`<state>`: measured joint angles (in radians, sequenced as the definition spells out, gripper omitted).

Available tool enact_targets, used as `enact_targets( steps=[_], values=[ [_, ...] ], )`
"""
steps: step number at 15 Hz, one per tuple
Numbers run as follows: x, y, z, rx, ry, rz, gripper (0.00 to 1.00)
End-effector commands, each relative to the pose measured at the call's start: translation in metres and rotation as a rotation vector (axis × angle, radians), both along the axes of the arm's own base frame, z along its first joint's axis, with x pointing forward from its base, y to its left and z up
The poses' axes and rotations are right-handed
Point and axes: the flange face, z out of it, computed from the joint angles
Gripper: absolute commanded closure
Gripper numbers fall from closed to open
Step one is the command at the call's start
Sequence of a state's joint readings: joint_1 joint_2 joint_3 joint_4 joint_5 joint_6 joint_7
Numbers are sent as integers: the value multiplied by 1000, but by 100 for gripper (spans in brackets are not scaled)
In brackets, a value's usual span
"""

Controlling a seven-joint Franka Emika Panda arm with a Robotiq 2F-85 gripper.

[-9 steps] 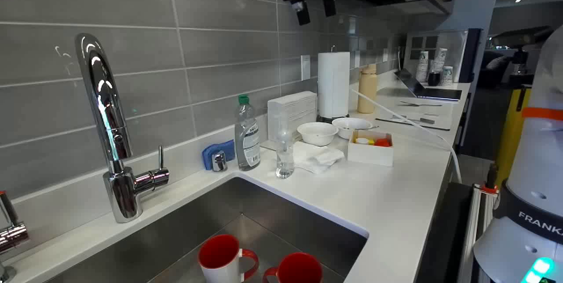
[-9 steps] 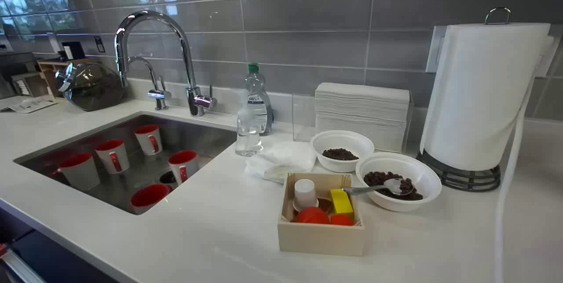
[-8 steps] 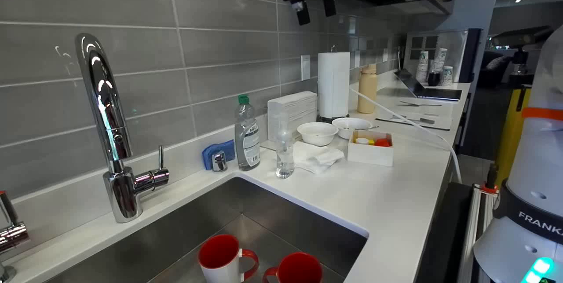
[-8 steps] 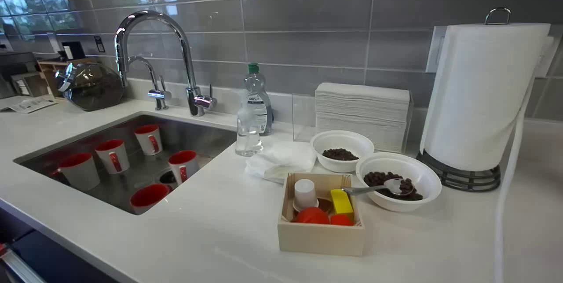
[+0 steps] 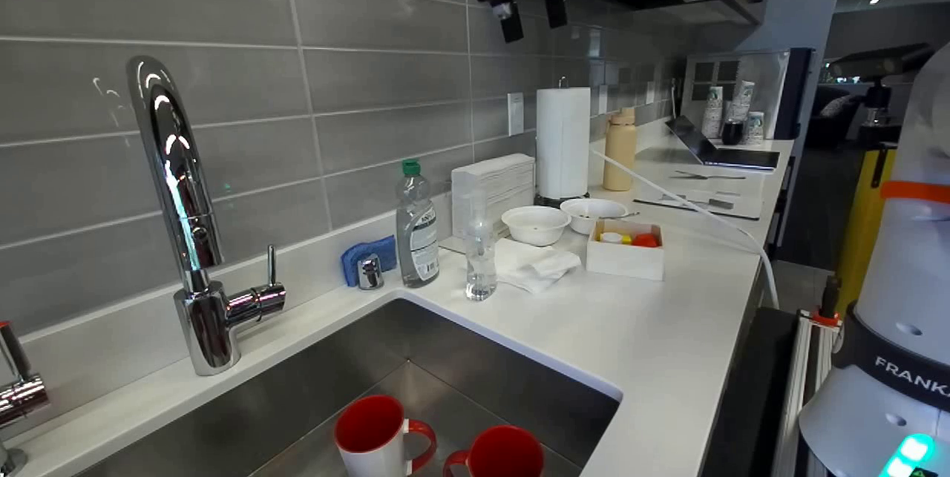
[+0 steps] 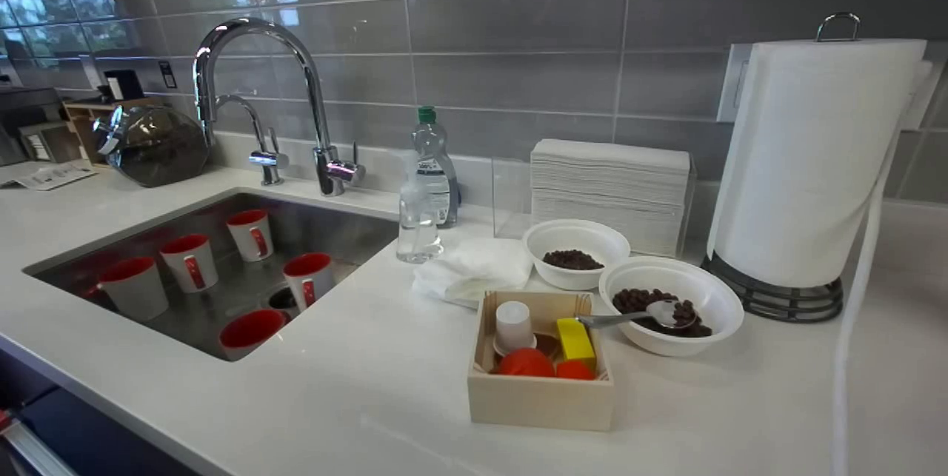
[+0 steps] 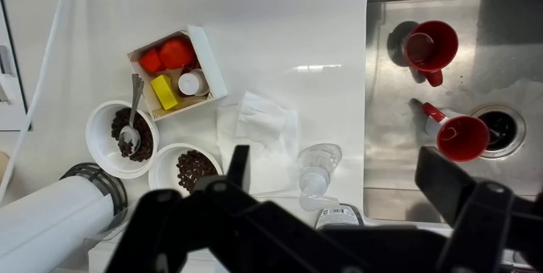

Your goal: Remove the coffee pod from the box and put it on the counter.

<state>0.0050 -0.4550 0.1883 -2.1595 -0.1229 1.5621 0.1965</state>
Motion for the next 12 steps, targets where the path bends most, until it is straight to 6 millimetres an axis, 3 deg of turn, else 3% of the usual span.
enact_targets(
  steps=[1, 3, 6, 12],
  values=[
    [0, 0, 0, 0, 1, 0, 0],
    [2, -10, -6, 17, 14, -15, 0],
    [3, -43, -22, 30, 31, -55, 0],
    [-1, -138, -62, 103, 55, -147, 0]
  ],
)
